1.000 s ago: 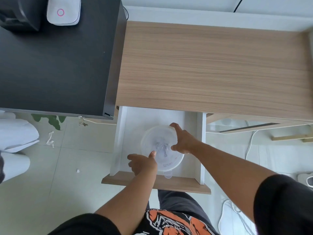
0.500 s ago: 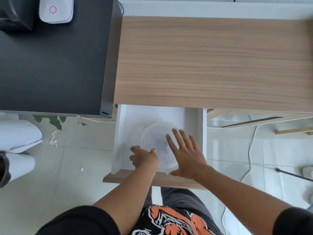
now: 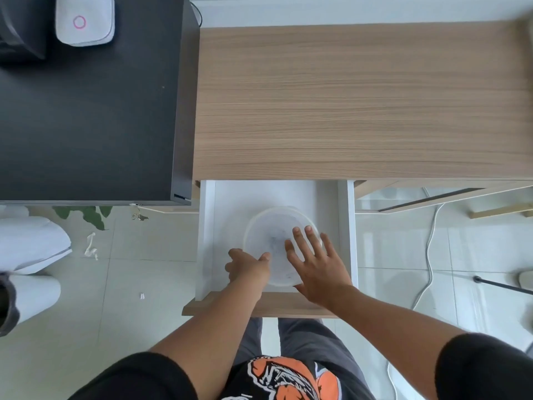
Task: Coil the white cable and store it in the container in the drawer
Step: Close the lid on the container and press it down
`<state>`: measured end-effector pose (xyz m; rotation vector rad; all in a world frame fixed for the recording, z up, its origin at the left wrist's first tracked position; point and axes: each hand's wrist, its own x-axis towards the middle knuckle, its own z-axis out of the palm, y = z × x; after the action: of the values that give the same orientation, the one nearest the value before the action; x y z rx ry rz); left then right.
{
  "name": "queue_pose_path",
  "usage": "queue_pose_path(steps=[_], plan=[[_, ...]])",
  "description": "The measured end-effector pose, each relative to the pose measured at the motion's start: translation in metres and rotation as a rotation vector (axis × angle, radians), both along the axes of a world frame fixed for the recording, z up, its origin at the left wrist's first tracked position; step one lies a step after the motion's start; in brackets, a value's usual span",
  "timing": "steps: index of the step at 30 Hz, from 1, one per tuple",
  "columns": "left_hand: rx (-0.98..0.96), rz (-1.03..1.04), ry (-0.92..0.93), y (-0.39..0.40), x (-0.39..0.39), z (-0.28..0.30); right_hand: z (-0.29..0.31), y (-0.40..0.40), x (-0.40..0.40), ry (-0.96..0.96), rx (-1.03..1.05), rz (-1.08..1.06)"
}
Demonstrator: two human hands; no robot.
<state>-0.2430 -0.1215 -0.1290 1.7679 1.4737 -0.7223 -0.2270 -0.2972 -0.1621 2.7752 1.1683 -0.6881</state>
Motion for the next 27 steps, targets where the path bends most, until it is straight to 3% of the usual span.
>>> queue_pose_path(steps=[4, 6, 9, 11, 13, 16, 17, 20, 23, 27], plan=[[-0.082, -0.003, -0.065, 0.013, -0.006, 0.006, 0.014, -0.003, 0.004, -0.011, -0.042, 0.002], [-0.100, -0.037, -0.146, 0.027, -0.021, 0.016, 0.031, -0.014, -0.001, -0.027, 0.007, -0.117], [0.126, -0.264, -0.334, 0.058, -0.068, 0.036, 0.061, -0.048, -0.027, -0.056, 0.148, -0.604], [0.362, -0.369, -0.333, 0.077, -0.109, 0.044, 0.071, -0.079, -0.057, -0.009, 0.195, -0.966], [0.396, -0.238, -0.237, 0.088, -0.143, 0.046, 0.076, -0.098, -0.085, 0.254, 0.217, -1.318], [0.076, 0.125, -0.192, 0.087, -0.166, 0.038, 0.069, -0.091, -0.107, 0.802, 0.495, -1.839], [0.004, 0.180, -0.216, 0.084, -0.167, 0.035, 0.065, -0.084, -0.109, 0.849, 0.605, -1.905], [-0.107, 0.339, -0.305, 0.076, -0.155, 0.028, 0.058, -0.065, -0.096, 0.752, 0.788, -1.948], [-0.199, 0.500, -0.401, 0.077, -0.129, 0.023, 0.061, -0.055, -0.069, 0.757, 0.847, -1.905], [-0.254, 0.563, -0.495, 0.087, -0.077, 0.020, 0.066, -0.045, -0.017, 0.777, 0.867, -1.859]])
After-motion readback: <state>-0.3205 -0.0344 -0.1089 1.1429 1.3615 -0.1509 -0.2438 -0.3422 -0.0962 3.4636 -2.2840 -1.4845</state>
